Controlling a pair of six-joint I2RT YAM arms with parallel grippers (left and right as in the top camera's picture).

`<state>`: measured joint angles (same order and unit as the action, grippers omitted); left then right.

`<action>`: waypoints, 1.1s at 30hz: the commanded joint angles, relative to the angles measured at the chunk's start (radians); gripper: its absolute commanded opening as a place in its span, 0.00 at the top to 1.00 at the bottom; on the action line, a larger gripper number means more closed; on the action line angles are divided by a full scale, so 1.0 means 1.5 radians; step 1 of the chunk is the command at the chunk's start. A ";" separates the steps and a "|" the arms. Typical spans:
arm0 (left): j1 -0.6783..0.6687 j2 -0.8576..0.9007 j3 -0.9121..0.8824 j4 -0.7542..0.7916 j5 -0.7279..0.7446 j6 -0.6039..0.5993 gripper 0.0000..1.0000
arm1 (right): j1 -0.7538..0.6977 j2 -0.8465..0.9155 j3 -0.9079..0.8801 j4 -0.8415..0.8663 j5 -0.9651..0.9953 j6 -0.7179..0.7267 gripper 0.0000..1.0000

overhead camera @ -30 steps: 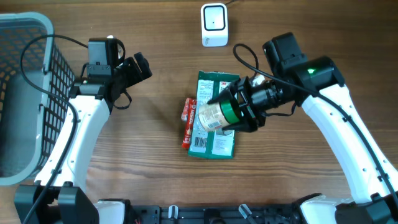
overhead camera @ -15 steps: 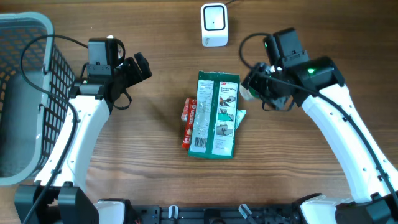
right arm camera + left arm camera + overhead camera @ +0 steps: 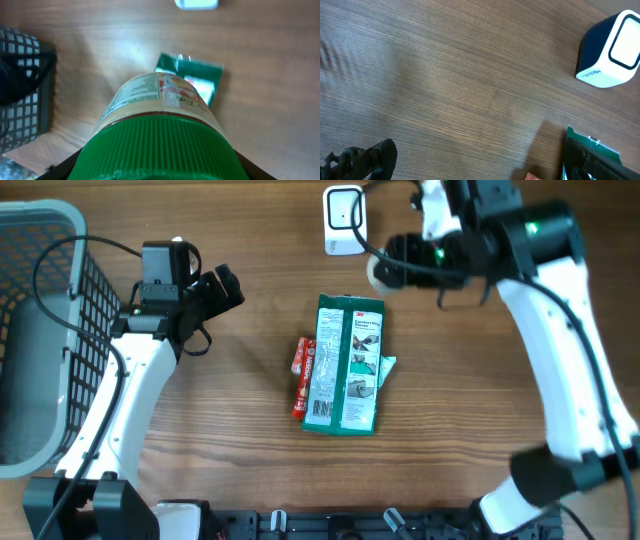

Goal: Scan the item barcode
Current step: 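Carry the jar to the white scanner and hold it there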

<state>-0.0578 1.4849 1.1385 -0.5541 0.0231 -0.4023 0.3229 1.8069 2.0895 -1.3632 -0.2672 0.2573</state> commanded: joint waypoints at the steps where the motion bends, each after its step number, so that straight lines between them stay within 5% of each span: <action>1: 0.003 0.001 0.005 0.002 -0.006 0.001 0.00 | 0.002 0.101 0.024 0.096 0.000 -0.042 0.96; 14: 0.003 0.001 0.005 0.002 -0.006 0.001 0.00 | 0.005 0.301 0.020 0.509 0.005 -0.055 0.96; 33: 0.003 0.001 0.005 0.002 -0.007 0.001 0.00 | 0.011 0.407 0.019 0.799 0.111 0.031 0.94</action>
<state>-0.0578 1.4849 1.1385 -0.5541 0.0231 -0.4023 0.3294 2.3913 2.1029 -0.2234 -0.1513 0.2710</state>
